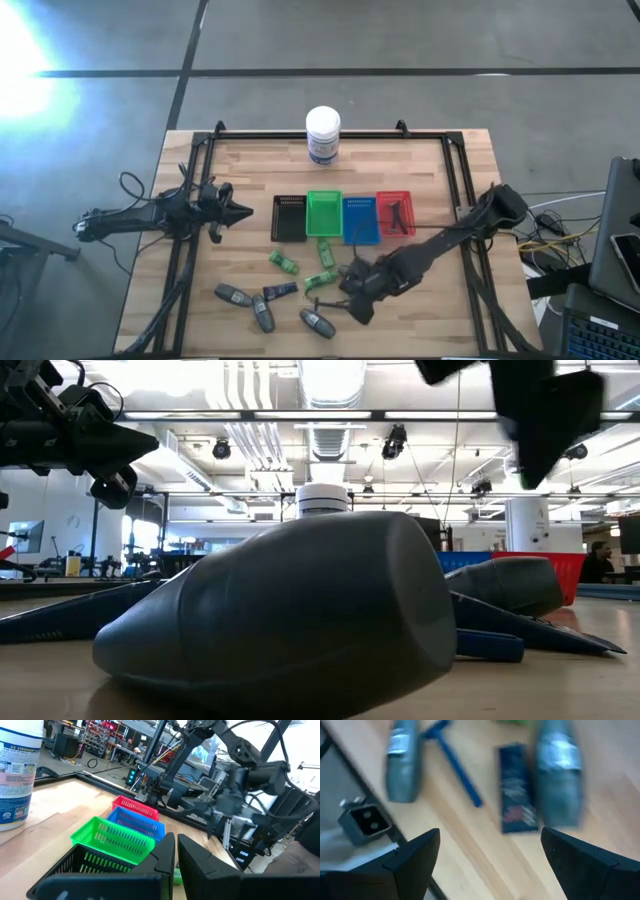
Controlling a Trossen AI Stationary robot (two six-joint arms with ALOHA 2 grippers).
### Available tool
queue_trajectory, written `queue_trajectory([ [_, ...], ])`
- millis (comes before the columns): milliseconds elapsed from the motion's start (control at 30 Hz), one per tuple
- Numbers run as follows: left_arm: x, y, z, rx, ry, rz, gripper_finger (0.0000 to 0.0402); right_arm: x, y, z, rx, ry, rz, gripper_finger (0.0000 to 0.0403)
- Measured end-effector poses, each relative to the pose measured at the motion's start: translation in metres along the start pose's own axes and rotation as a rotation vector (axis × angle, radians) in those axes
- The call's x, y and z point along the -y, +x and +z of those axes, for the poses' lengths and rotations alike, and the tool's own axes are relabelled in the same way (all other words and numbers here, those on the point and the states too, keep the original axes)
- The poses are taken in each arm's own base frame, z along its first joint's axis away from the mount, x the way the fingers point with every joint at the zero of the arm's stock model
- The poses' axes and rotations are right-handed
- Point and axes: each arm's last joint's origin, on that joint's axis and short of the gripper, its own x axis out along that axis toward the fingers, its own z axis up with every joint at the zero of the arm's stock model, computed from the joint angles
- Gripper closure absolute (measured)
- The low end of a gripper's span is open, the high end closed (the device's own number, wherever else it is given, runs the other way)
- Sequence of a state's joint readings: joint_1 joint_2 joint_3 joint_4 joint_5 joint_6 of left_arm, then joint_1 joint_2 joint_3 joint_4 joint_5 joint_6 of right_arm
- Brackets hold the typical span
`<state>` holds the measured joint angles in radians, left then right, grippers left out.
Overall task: Pick & Place Travel size toiletries
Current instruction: Put the blue razor into the red basket
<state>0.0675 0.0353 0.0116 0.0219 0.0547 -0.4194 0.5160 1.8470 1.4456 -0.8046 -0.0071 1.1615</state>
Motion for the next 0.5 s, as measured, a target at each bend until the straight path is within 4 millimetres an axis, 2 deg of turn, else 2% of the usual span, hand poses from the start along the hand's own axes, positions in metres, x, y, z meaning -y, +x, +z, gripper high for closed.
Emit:
queue_trajectory([
  [267,0.0,0.0,0.0,-0.001,0.0,0.0,0.0376,-0.031,0.04,0.004,0.003,-0.421,-0.012,0.0095],
  [500,0.0,0.0,0.0,-0.001,0.0,0.0,0.0376,-0.051,0.065,0.014,0.024,-0.609,-0.029,0.0132],
])
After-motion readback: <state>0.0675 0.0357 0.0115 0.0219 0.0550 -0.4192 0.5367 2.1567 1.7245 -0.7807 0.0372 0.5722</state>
